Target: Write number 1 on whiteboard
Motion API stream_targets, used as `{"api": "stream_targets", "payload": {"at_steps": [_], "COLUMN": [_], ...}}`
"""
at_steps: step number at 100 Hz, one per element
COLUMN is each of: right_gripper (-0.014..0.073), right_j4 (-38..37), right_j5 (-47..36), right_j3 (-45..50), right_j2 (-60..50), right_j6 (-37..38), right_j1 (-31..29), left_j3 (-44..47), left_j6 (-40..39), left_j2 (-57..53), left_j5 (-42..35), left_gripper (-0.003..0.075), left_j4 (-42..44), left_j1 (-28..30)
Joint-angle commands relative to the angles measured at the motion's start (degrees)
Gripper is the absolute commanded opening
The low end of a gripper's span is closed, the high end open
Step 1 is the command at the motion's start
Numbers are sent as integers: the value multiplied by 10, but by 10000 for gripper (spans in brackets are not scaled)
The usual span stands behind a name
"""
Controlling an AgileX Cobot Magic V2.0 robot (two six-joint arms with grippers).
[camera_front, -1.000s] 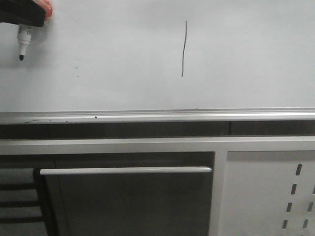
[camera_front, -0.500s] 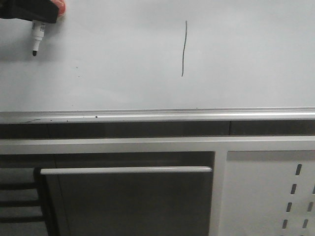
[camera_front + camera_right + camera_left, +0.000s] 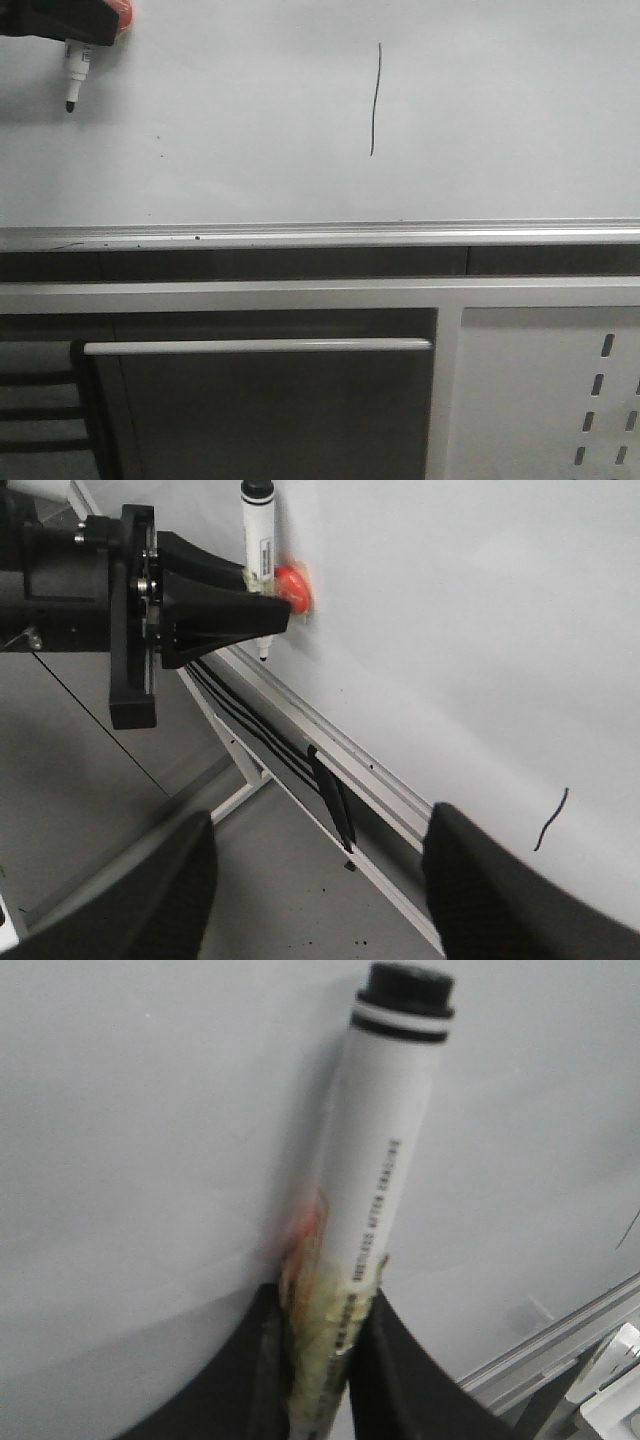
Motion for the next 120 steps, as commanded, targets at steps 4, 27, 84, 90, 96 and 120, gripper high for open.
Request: {"api": "stream_targets", "payload": {"at_steps": [4,27,84,90,96,120], "right_gripper": [405,405,405,405,405,405], "right_j4": [18,18,27,27,28,28], "right_j5": [-33,-31,-44,-44,-44,-44], "right_j3": [-20,-20,-20,-20,-20,-20], "right_j2": [-15,-15,-15,-15,-15,-15], "right_j6": [0,0,0,0,0,0], "right_j1": [-5,-5,-5,-5,-5,-5], "left_j3": [-11,69,109,103,91,39], "left_j6": [-16,-34,-64,-64,-64,-64], "left_j2": [-37,-148,-190,-175,-163,-109], "left_j5": [-37,-42,-81,-82,-81,-76], "left_gripper": [-21,-21,-21,-21,-20,-20], "left_j4": [-44,-44,-44,-44,-44,-44], "left_j1": [2,2,2,2,2,2]}}
